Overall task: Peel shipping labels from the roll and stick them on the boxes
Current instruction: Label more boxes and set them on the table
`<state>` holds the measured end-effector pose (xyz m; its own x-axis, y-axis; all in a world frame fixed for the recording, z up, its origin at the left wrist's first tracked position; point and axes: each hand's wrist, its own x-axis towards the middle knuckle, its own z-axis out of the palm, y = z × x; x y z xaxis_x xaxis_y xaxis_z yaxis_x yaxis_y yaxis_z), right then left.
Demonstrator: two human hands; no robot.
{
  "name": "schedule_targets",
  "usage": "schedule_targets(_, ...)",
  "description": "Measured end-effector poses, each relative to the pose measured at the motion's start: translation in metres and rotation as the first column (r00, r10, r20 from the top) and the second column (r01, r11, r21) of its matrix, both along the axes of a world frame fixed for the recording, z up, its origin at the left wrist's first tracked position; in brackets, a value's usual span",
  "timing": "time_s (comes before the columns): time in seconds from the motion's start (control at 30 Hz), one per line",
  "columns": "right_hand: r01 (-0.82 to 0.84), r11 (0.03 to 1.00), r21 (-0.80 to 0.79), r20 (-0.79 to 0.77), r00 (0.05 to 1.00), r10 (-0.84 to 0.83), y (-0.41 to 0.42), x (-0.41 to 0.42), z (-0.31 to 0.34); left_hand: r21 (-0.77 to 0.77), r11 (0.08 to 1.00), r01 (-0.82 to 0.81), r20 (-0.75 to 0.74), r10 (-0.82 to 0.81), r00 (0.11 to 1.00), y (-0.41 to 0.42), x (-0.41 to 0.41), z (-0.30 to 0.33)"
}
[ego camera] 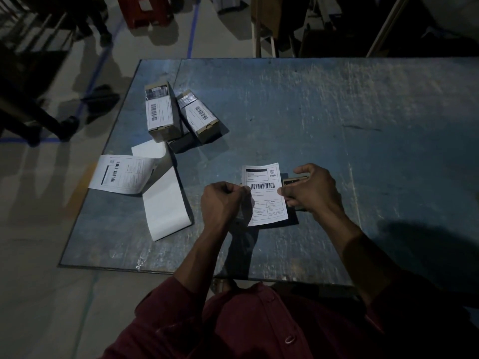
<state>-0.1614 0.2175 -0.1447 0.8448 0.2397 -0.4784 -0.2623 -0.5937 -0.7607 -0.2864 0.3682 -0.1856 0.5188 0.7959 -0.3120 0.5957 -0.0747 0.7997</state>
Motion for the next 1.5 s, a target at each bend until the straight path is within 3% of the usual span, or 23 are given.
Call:
schedule_targets(0.5, -0.057, 0.998, -0.01, 0.077, 0.995, 0.057, 0.0, -0.001, -0.003, -0.072, 0.997, -0.009, 0.036, 0.011, 0.999, 0.005, -0.005, -0.008)
schedule_targets(0.67, -0.092, 0.994, -0.055, 0.136, 0.986, 0.099, 0.0, 0.001, -0.003, -0.029, 0.998, -0.056, 0.064, 0.058, 0.996, 0.006, -0.006, -0.011)
schedule_targets(0.87, -0.171, 0.978, -0.123, 0.234, 0.952, 0.196, -0.011, 0.006, -0.008, 0.083, 0.993, 0.082, 0.207, -0.098, 0.973, 0.003, -0.014, -0.013)
schedule_targets(0.93, -0.243, 0.963, -0.114, 0.363, 0.892, 0.268, -0.017, 0.003, -0.014, 0.285, 0.938, 0.2, 0.224, -0.268, 0.937, 0.007, -0.018, -0.015)
schedule_targets(1.03, -0.377, 0.903, -0.204, 0.636, 0.651, 0.415, -0.018, 0.001, -0.022, 0.564, 0.757, 0.331, 0.151, -0.489, 0.859, 0.013, -0.019, -0.018)
schedule_targets(1.13, -0.469, 0.824, -0.319, 0.677, 0.495, 0.544, -0.013, 0.0, -0.035, 0.729, 0.535, 0.427, -0.014, -0.611, 0.791, 0.015, -0.015, -0.026)
schedule_targets(1.2, -0.507, 0.763, -0.402, 0.649, 0.43, 0.628, -0.013, -0.001, -0.047, 0.762, 0.448, 0.469, -0.114, -0.619, 0.777, 0.016, -0.016, -0.036)
schedule_targets(1.37, -0.482, 0.762, -0.433, 0.605, 0.472, 0.642, -0.03, 0.009, -0.057, 0.679, 0.484, 0.551, -0.197, -0.603, 0.773, 0.025, -0.031, -0.044)
schedule_targets(1.43, -0.479, 0.76, -0.439, 0.529, 0.546, 0.65, -0.034, 0.014, -0.05, 0.692, 0.502, 0.518, -0.151, -0.602, 0.784, 0.031, -0.04, -0.042)
schedule_targets(1.5, -0.468, 0.795, -0.385, 0.447, 0.659, 0.605, -0.037, 0.02, -0.048, 0.534, 0.711, 0.457, -0.044, -0.516, 0.855, 0.03, -0.042, -0.029)
